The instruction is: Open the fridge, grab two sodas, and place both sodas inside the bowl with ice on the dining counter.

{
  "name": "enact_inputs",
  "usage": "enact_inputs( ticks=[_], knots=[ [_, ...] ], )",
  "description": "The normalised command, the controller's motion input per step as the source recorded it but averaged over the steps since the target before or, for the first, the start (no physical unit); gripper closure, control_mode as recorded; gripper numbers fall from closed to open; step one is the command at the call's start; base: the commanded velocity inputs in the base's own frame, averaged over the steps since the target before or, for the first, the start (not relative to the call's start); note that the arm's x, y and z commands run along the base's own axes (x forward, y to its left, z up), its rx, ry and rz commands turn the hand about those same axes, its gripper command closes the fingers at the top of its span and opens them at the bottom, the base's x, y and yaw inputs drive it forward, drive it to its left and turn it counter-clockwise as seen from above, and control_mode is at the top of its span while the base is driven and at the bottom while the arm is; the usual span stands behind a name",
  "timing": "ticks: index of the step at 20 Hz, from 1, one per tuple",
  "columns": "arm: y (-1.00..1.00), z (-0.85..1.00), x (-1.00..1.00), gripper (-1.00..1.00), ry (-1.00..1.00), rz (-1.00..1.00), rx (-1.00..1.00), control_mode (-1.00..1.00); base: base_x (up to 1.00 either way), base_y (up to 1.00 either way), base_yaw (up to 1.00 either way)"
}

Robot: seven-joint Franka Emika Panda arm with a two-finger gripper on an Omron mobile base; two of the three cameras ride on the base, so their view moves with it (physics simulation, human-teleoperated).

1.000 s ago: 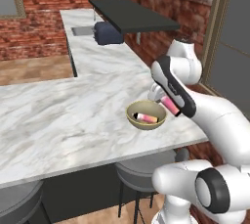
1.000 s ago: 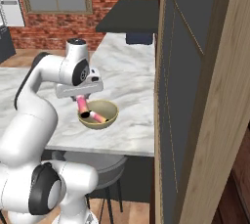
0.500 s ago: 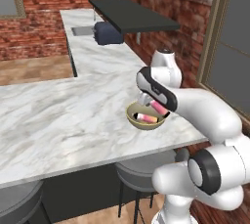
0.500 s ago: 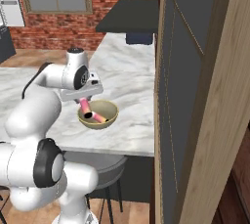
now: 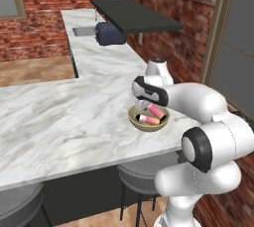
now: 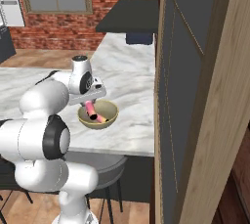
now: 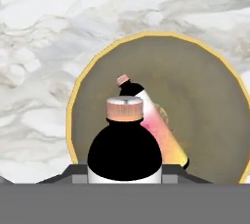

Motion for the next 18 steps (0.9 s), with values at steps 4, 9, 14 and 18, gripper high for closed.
enact_inputs(
  ticks=[4,9,14,18],
  knots=[
    [0.0,-0.38,0.38,1.0,0.0,0.03,0.0,-1.0,0.0,0.0,0.0],
    [0.0,-0.37,0.32,1.0,0.0,0.03,0.0,-1.0,0.0,0.0,0.0],
    [0.0,-0.38,0.26,1.0,0.0,0.03,0.0,-1.0,0.0,0.0,0.0],
    [0.0,-0.38,0.27,1.0,0.0,0.03,0.0,-1.0,0.0,0.0,0.0]
  ],
)
